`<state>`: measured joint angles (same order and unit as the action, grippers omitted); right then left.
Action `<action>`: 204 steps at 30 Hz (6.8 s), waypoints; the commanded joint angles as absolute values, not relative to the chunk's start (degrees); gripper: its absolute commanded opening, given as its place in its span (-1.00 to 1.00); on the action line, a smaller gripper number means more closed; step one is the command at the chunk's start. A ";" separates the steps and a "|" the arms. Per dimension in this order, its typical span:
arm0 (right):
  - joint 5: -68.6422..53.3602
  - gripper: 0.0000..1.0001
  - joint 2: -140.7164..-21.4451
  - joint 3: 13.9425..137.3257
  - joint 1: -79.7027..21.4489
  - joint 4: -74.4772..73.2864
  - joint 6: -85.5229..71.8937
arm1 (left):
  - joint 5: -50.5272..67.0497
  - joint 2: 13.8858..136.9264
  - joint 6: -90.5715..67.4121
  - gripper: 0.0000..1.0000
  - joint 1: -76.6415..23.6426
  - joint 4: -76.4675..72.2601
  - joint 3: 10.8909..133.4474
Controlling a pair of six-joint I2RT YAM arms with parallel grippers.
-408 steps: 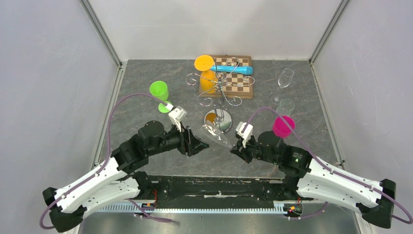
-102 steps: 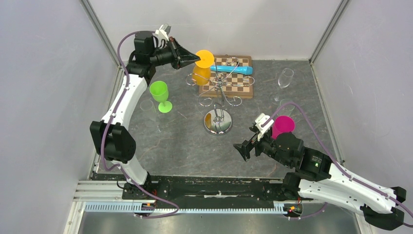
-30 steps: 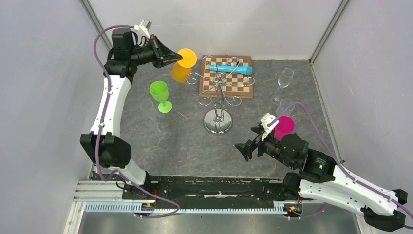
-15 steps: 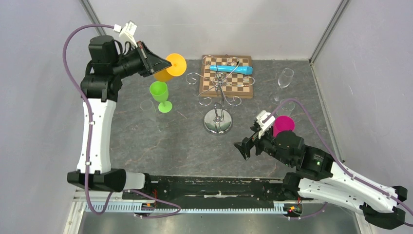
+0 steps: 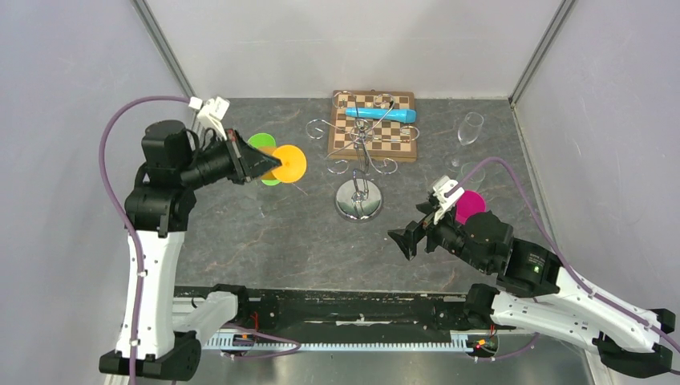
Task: Take the wine glass off the wine glass rack
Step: Place the wine glass at the center of the board.
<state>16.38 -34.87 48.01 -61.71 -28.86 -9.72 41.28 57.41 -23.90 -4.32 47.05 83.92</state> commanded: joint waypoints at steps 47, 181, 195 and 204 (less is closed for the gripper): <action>10.31 0.96 -34.33 44.32 -61.75 -30.23 -32.74 | -10.20 58.41 -12.91 -0.95 -83.33 27.34 60.14; 2.87 -1.00 -35.61 36.07 -61.81 -19.44 25.17 | 40.41 50.59 -56.90 0.23 -29.47 -15.19 30.96; 0.18 -1.00 -39.64 40.39 -61.82 -17.67 28.46 | 41.48 50.59 -55.46 0.23 -28.81 -9.76 30.88; 0.10 -1.00 -41.76 42.36 -61.87 -16.59 28.91 | 42.53 50.95 -54.63 -0.07 -28.80 -8.50 31.02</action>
<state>0.80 -41.34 39.29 -61.71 -20.12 28.12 40.53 50.96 -54.22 -29.21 -8.86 30.68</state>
